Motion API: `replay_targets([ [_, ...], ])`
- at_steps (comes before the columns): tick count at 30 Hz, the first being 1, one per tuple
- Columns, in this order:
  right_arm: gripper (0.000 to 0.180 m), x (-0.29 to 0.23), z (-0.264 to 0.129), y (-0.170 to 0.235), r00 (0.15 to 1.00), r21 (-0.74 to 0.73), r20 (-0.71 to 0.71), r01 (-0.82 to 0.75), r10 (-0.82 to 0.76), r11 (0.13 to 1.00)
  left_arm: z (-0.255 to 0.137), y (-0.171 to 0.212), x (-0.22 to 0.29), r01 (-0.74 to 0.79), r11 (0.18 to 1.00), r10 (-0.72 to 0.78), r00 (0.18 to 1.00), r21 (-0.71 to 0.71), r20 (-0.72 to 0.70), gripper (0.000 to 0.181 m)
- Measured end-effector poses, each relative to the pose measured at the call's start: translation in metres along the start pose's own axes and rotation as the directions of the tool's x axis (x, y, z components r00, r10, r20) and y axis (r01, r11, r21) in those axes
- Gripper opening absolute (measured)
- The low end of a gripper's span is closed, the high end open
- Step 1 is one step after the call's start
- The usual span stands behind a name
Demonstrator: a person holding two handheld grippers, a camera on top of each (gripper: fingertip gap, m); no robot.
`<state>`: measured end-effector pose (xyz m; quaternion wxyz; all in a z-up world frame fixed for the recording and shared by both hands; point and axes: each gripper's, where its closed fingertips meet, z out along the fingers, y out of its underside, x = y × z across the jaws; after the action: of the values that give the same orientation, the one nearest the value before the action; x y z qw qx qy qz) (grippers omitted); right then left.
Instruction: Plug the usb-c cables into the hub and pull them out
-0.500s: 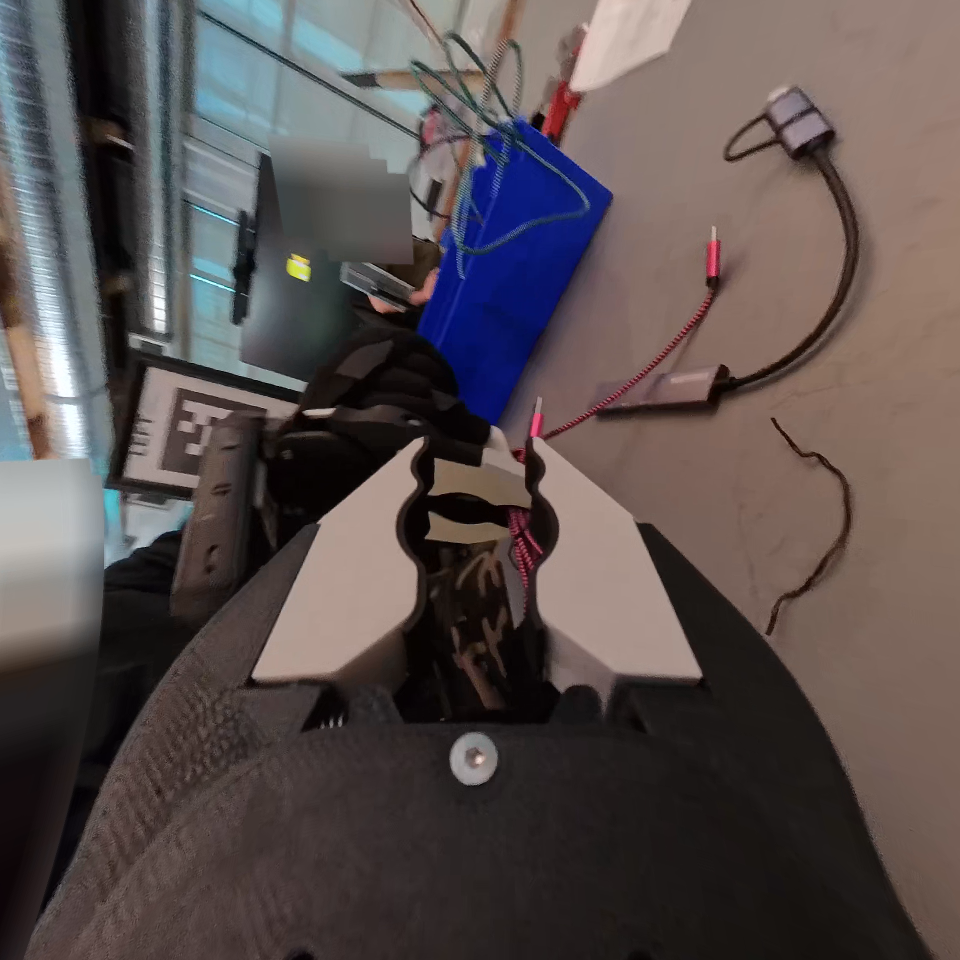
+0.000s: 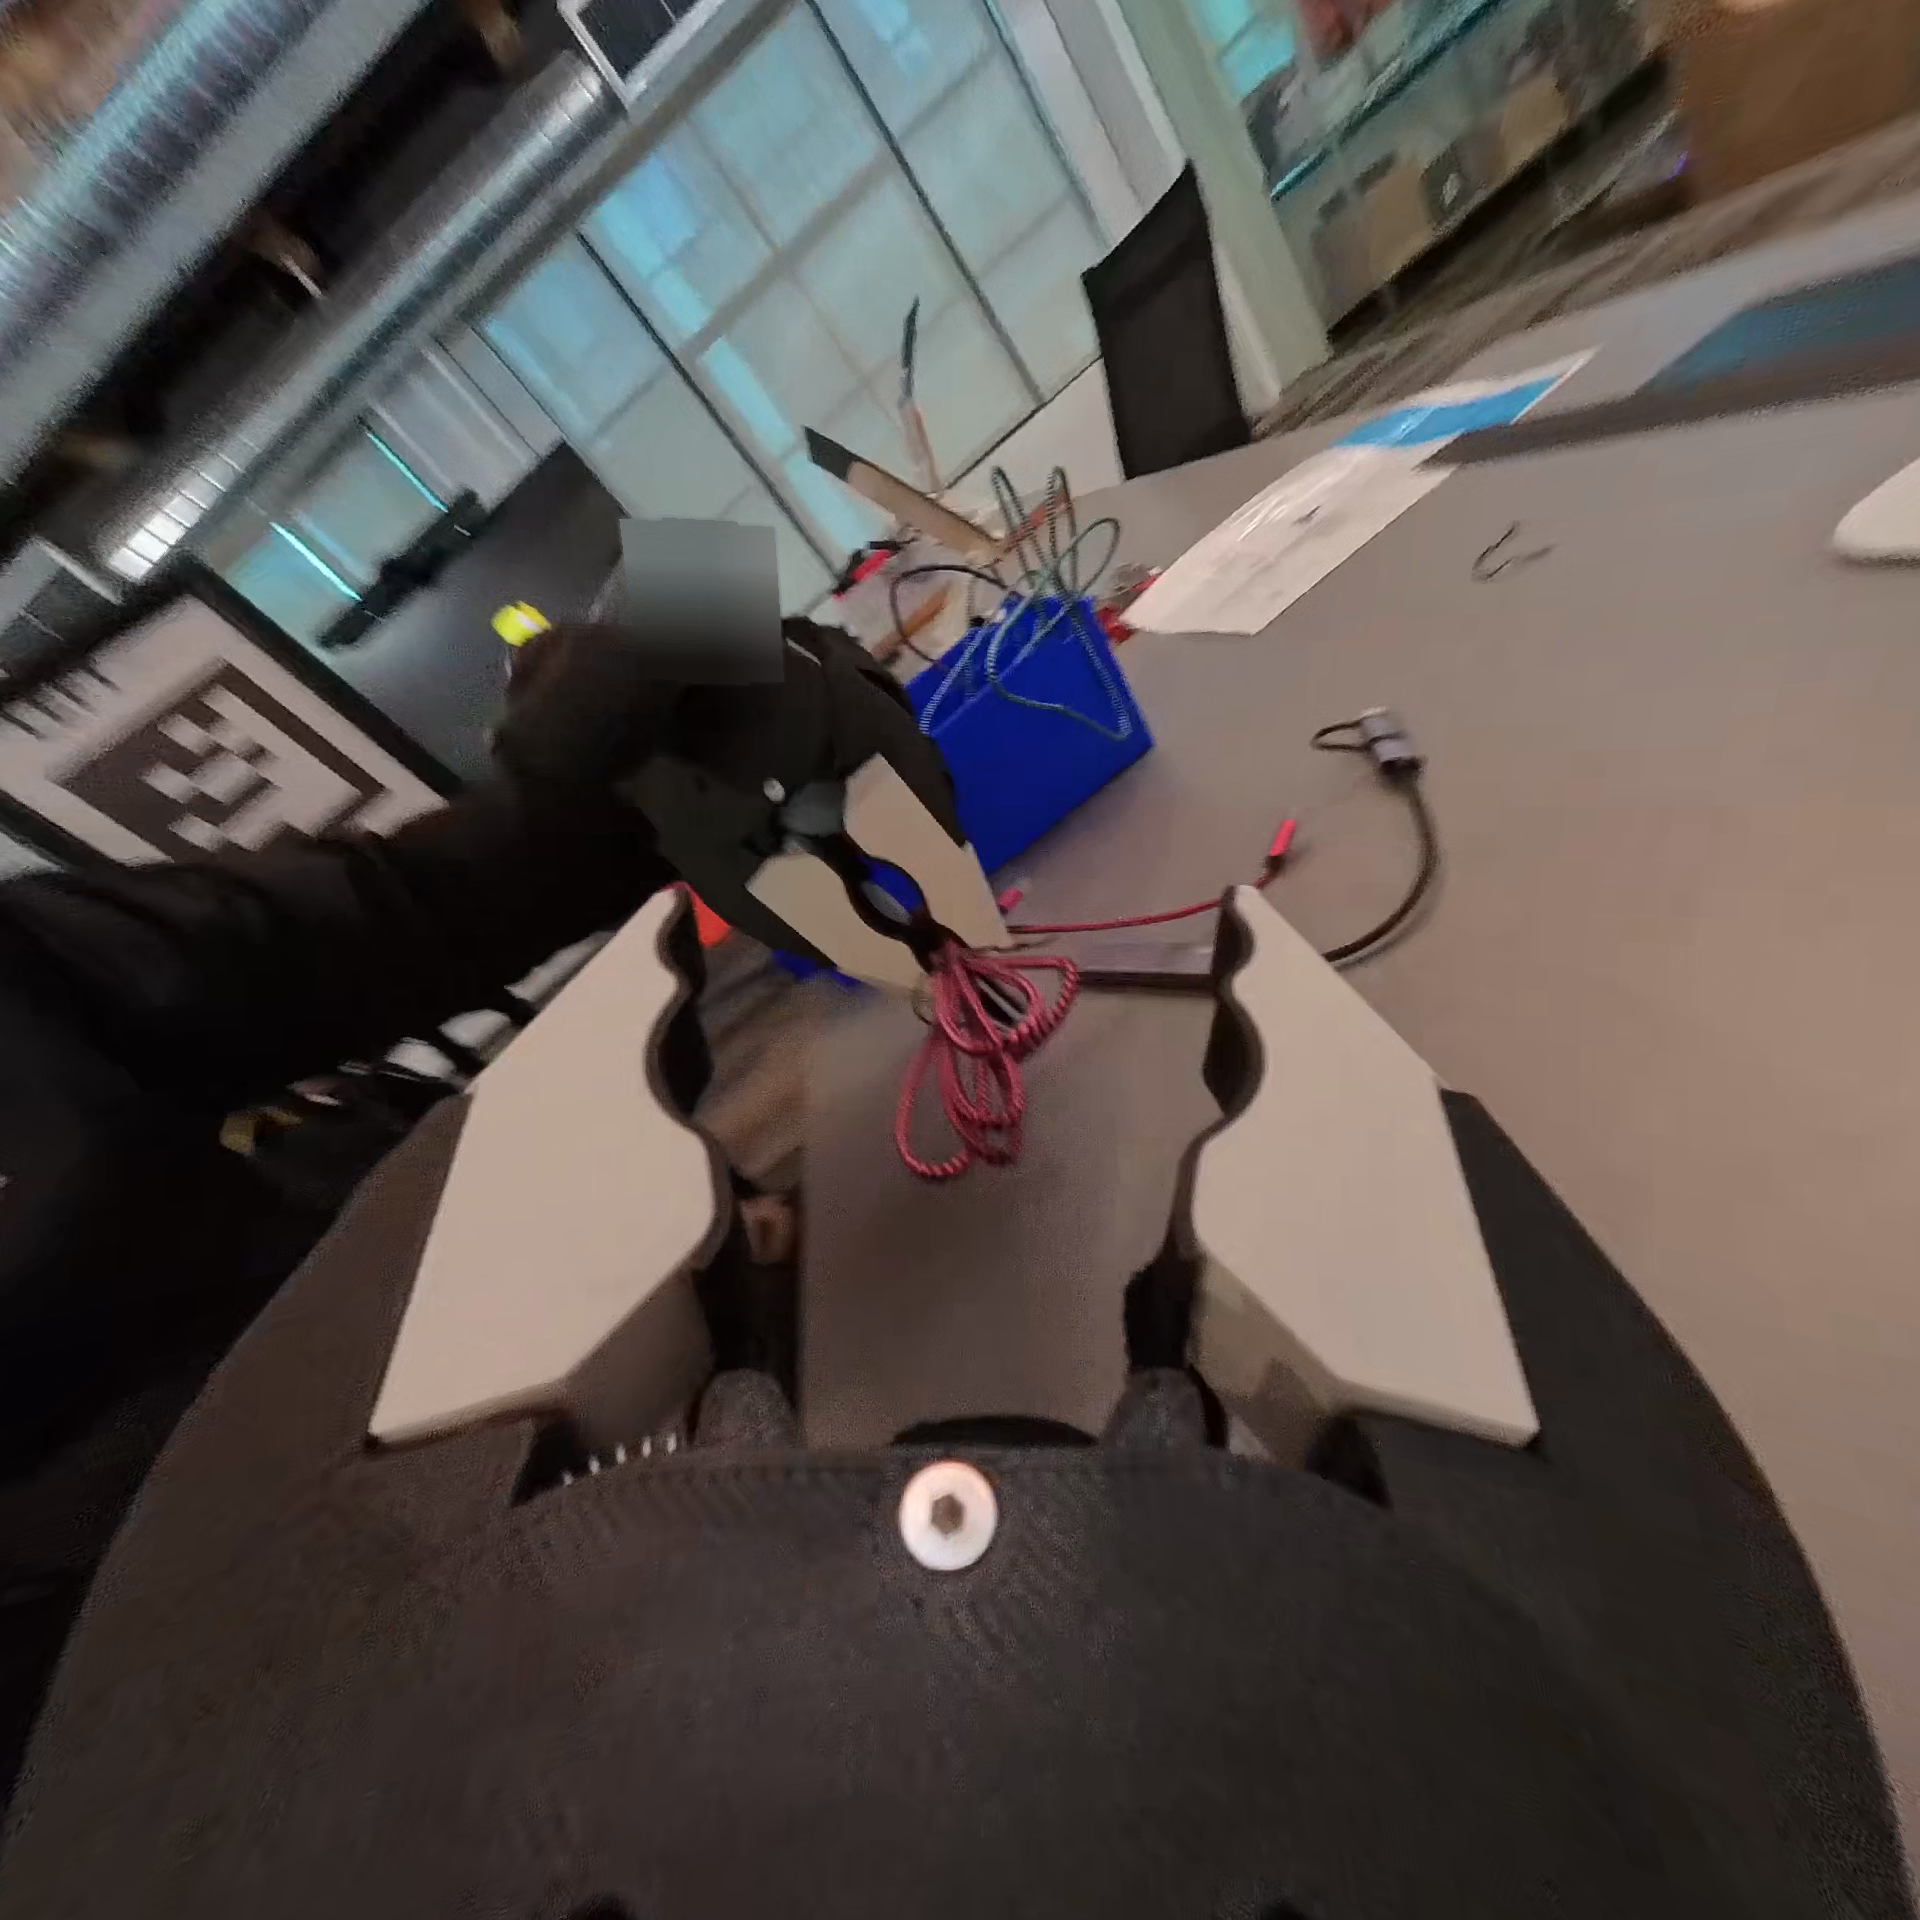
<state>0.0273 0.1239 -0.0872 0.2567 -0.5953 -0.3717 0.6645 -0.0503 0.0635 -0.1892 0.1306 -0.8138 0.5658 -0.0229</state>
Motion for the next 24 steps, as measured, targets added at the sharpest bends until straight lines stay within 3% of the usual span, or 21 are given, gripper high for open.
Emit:
replay_targets([
  [4, 0.107, -0.003, -0.003, 0.020, 0.963, -0.041, -0.070, 0.256, -0.259, 0.966, -0.011, -0.003, 0.003, 0.010, 0.999, -0.008, 0.999, 0.031, -0.044, 0.001],
  [8, 0.106, 0.003, 0.004, 0.040, 0.822, -0.159, -0.139, 0.532, -0.552, 0.832, -0.020, -0.003, 0.005, -0.014, 1.000, 0.016, 0.998, 0.024, -0.060, 0.001],
  [10, 0.116, 0.000, 0.012, 0.042, 0.755, -0.171, -0.147, 0.617, -0.639, 0.768, -0.025, -0.006, 0.006, -0.020, 0.999, 0.022, 0.997, 0.031, -0.077, 0.001],
  [13, 0.121, -0.007, 0.024, 0.048, 0.681, -0.181, -0.121, 0.701, -0.722, 0.690, -0.031, -0.012, 0.010, -0.027, 0.998, 0.032, 0.994, 0.053, -0.106, 0.001],
  [19, 0.105, -0.027, 0.033, 0.038, 0.703, 0.016, -0.077, 0.710, -0.707, 0.704, -0.048, -0.026, 0.013, -0.014, 0.993, 0.033, 0.988, 0.120, -0.152, 0.001],
  [24, 0.092, -0.038, 0.043, 0.035, 0.625, 0.045, -0.064, 0.781, -0.778, 0.624, -0.058, -0.034, 0.016, 0.000, 0.988, 0.032, 0.979, 0.154, -0.202, 0.001],
])
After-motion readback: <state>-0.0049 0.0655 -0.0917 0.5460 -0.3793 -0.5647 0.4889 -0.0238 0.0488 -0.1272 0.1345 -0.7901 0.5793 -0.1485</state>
